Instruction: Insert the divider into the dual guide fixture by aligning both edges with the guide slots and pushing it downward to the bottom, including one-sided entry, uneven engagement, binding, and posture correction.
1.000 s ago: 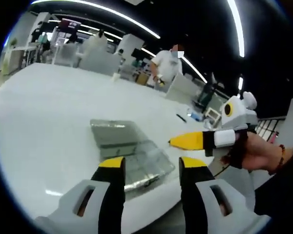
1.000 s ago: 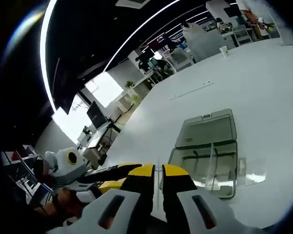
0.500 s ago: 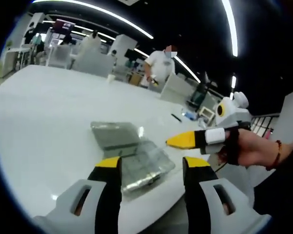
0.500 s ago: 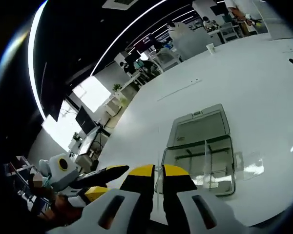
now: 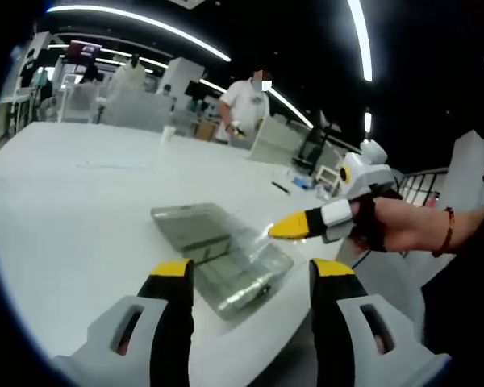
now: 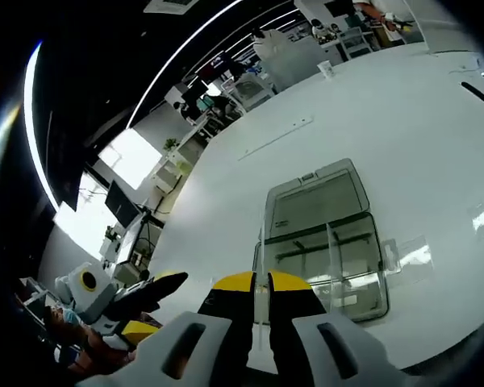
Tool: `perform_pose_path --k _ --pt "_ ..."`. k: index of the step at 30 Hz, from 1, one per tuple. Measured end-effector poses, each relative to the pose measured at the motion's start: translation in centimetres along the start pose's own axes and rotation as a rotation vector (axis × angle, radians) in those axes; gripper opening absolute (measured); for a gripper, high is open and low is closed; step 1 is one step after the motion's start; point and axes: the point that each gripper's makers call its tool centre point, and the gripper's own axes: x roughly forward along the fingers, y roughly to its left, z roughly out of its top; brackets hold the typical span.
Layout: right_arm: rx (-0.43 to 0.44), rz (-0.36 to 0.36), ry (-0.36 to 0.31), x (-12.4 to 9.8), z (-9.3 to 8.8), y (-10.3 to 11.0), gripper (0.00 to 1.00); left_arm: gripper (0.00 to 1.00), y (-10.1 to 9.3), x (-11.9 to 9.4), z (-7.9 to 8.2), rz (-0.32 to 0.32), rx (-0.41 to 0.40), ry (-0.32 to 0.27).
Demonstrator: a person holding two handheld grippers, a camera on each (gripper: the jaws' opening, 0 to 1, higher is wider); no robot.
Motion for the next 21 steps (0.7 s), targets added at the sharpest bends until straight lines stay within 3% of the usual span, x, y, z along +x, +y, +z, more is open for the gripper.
perform_pose_path --k 8,10,21 --pt "-0.014 -0.075 0.07 0.9 -0.5 -1.1 0.0 0.61 1.3 0.5 -0.3 0.004 -0.002 0.003" --pt "-0.019 -0.086 0.063 1.1 -0.5 -1.4 0.0 0.62 1.1 0.6 0.0 -0.006 0.007 -0.018" --pt "-0.008 -0.128 0.069 2.0 -0.3 -2.8 0.0 0.65 1.4 1.0 -0.2 -0.04 0.012 -0.005"
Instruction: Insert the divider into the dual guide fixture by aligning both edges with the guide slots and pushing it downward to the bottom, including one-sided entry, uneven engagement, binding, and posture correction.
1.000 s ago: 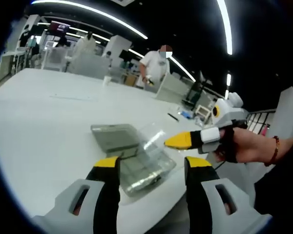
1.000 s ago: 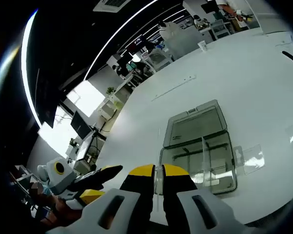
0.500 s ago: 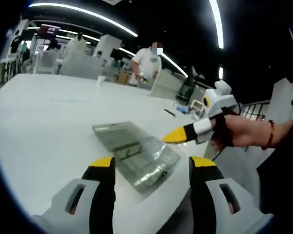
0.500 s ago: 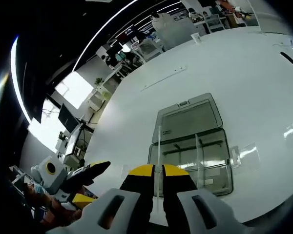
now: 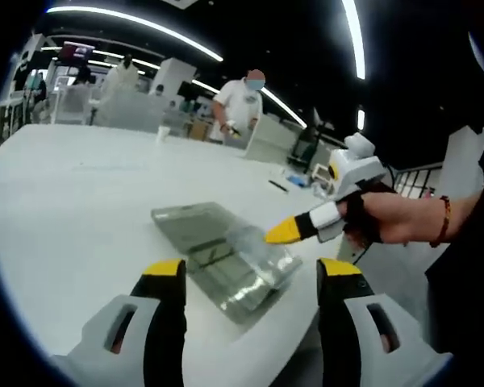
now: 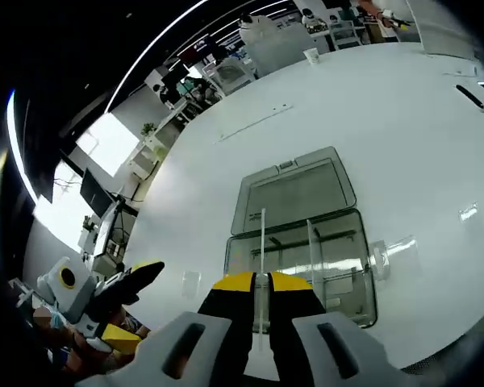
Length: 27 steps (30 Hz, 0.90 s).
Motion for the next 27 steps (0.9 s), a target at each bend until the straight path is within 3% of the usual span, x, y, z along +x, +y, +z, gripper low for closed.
perform_pose_path --k 6,27 --pt "-0.009 -0.013 0.007 0.3 0.0 -0.1 0.0 0.66 0.3 -0.3 0.6 0.004 0.012 -0.011" --pt "-0.135 -0.09 0.037 1.8 -0.2 0.3 0.0 0.65 2.3 -1.2 0.2 0.044 -0.012 0.0"
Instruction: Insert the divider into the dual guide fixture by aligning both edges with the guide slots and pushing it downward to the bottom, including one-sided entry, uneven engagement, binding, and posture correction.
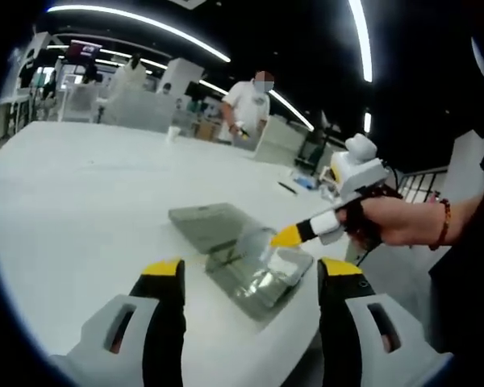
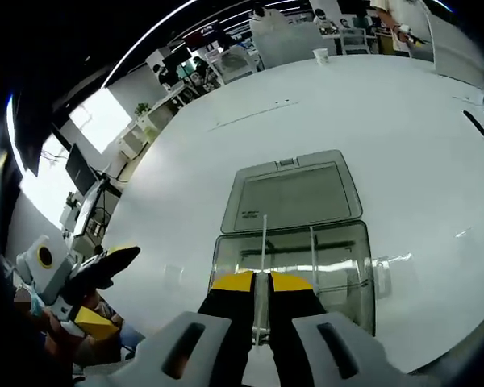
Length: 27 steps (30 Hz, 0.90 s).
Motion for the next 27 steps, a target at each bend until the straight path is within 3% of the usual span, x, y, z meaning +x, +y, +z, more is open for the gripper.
perform_pose_path --k 4,9,13,24,27 --pt "-0.07 -0.027 -0.022 -0.1 0.1 0.5 0.0 0.65 0.0 0.0 -0.2 -0.001 -0.004 0.004" --pt "-0.096 -0.054 -0.06 -0.4 0.0 1.0 0.0 0.65 -0.2 0.1 -0.1 -0.006 -0.004 0.003" --pt "-0.052 -0.072 -0.136 -1.0 0.7 0.4 0.0 0.65 -0.2 0.1 -0.1 -0.007 -0.001 0.006" --pt "-0.004 -0.065 -0.156 -0.6 0.4 0.2 0.0 0.64 -0.3 0.3 -0.2 -0.017 -0.002 0.012" --pt "-0.004 -0.041 -0.187 -1.3 1.3 0.9 0.0 0.64 -0.3 0.3 -0.2 -0.02 -0.004 0.013"
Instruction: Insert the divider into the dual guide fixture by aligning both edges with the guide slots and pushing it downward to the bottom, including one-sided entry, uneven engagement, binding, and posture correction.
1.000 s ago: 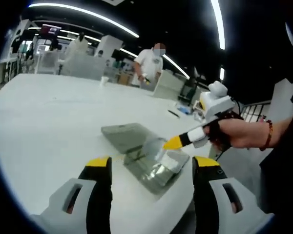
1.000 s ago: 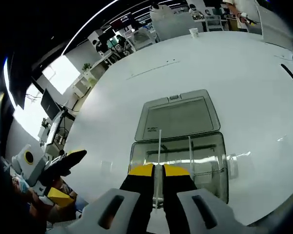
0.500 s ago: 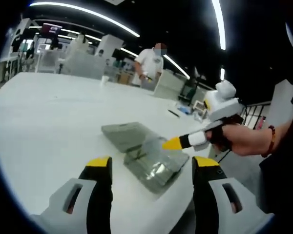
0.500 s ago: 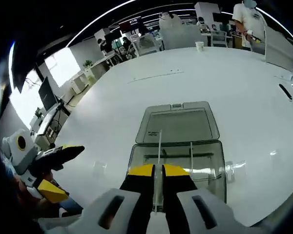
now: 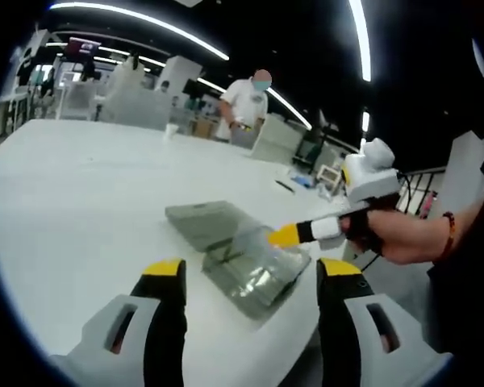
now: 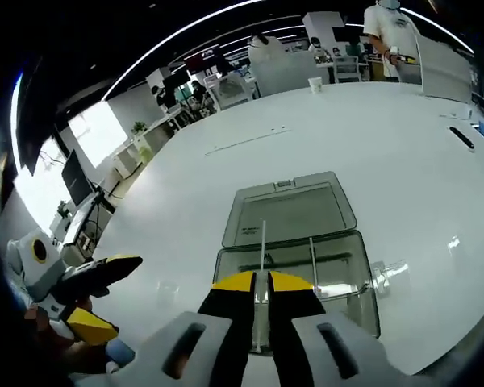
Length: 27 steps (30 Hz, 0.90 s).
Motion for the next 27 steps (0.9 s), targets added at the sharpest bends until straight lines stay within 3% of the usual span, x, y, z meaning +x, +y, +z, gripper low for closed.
perform_pose_path --k 7,18,27 --pt "-0.029 -0.023 -0.044 0.2 1.3 -0.5 0.0 0.64 -0.1 0.1 0.1 -0.006 0.001 0.001" --pt "-0.011 -0.016 0.075 1.1 -1.0 -0.6 0.0 0.64 0.1 -0.2 0.1 0.0 -0.011 -0.01" --pt "0.054 -0.008 0.082 0.6 -0.5 -0.3 0.0 0.63 0.2 -0.2 -0.1 -0.001 -0.018 -0.005"
